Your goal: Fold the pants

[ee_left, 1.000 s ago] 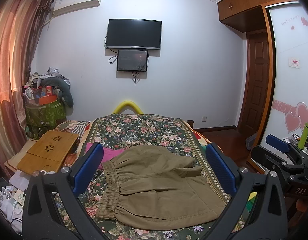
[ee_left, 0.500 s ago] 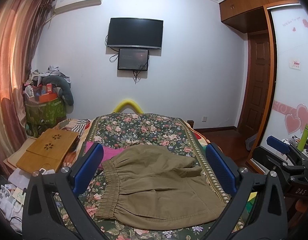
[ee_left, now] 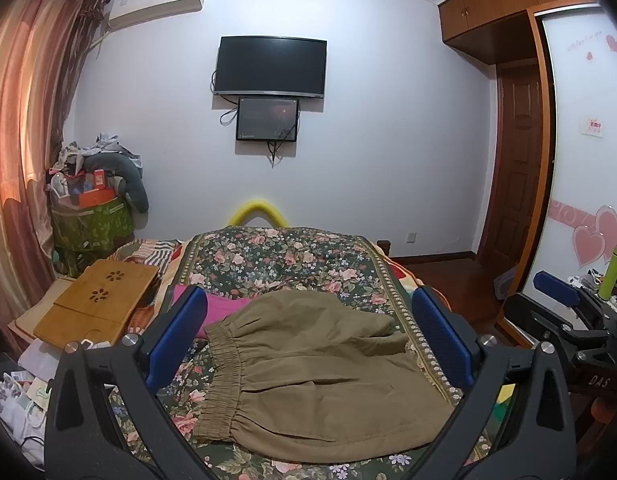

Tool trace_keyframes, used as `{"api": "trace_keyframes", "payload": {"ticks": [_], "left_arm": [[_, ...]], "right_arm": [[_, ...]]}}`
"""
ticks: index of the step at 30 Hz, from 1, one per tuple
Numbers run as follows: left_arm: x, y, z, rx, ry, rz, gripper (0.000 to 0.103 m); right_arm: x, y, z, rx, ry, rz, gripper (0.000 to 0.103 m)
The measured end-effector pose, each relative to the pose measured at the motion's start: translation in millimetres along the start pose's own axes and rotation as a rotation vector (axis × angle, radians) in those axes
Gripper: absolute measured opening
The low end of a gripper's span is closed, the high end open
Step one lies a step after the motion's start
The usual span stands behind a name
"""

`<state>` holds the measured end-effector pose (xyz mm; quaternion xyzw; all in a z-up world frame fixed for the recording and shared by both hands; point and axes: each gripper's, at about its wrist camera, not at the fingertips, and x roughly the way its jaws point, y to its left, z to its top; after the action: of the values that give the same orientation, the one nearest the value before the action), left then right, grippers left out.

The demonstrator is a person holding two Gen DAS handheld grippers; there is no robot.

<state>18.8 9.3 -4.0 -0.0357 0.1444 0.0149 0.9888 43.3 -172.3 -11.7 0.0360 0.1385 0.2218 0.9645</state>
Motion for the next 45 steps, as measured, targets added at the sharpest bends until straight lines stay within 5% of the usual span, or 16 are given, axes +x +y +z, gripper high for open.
{"api": "trace_keyframes", "payload": {"ticks": [10,20,32,39,45], "left_arm": [[38.7,5.8,5.4,0.010,0.035,0.004,0.103],[135.3,32.2,4.7,0.028,0.168,0.044,0.103],[270.3,112.5,-43.6,0.043,0.480,0.136,0.103],[323.5,161.4,-93.5,-0.018,0.696,0.163,0.103],[343.3,166.0,-136.3,-0.012,0.876,0.108,0.103]], "right_arm": [[37.9,-14.5,-7.0,-0.014,0.053,-0.035,0.103],[113.2,-47.0,-10.5,-0.061,0.135,-0.106,0.103],[206.2,-117.6,-61.8,-0.070,0.478,-0.108,0.102],[236.5,-144.9,-97.6,0.026,0.669,-0.028,0.085],[258.4,-150.1,-117.0,0.056,0.753,0.041,0.071]]}}
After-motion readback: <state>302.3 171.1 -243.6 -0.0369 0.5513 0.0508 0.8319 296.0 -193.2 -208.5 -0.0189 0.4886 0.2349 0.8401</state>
